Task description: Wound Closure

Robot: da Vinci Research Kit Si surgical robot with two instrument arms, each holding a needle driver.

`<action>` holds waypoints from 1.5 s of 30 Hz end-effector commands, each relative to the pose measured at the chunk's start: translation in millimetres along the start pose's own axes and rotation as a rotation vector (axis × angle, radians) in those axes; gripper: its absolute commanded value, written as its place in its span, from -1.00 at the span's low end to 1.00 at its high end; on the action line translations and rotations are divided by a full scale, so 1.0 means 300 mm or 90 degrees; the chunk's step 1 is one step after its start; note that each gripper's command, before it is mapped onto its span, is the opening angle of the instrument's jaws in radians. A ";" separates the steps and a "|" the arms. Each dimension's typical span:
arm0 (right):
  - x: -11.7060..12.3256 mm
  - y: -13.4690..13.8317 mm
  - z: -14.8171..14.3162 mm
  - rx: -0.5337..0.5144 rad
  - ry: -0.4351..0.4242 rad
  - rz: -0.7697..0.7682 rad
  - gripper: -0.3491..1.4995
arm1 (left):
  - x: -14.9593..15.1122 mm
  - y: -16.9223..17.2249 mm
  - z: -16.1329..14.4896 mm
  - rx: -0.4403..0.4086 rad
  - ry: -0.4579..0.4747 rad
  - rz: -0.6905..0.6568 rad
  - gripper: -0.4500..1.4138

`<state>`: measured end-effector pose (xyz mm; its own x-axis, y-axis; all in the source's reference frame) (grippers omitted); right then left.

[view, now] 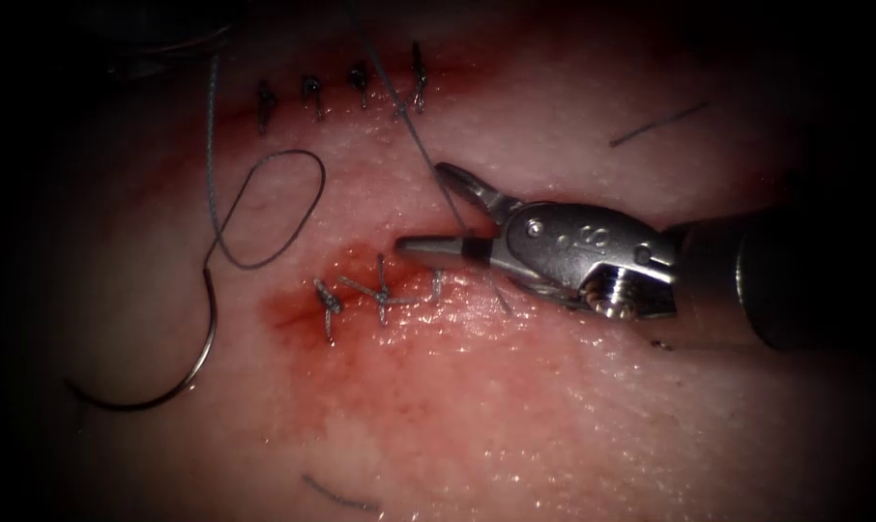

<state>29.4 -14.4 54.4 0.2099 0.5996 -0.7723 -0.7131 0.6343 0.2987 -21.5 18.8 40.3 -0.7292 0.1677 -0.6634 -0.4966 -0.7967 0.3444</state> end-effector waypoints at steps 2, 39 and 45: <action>-0.0028 -0.0030 0.0043 -0.001 0.003 -0.005 0.58 | 0.000 0.002 0.001 -0.001 0.002 0.000 -1.00; -0.0039 0.0003 0.0031 0.001 -0.010 0.020 -0.89 | 0.004 0.012 -0.012 -0.007 0.030 0.015 -1.00; 0.0012 0.0162 -0.0155 -0.018 0.012 0.033 -0.42 | 0.006 0.031 -0.026 -0.021 0.061 0.032 -1.00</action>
<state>22.7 -13.0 52.2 0.1583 0.6231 -0.7659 -0.7430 0.5861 0.3233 -23.5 6.5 36.4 -0.7030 0.0626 -0.7085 -0.4354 -0.8255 0.3590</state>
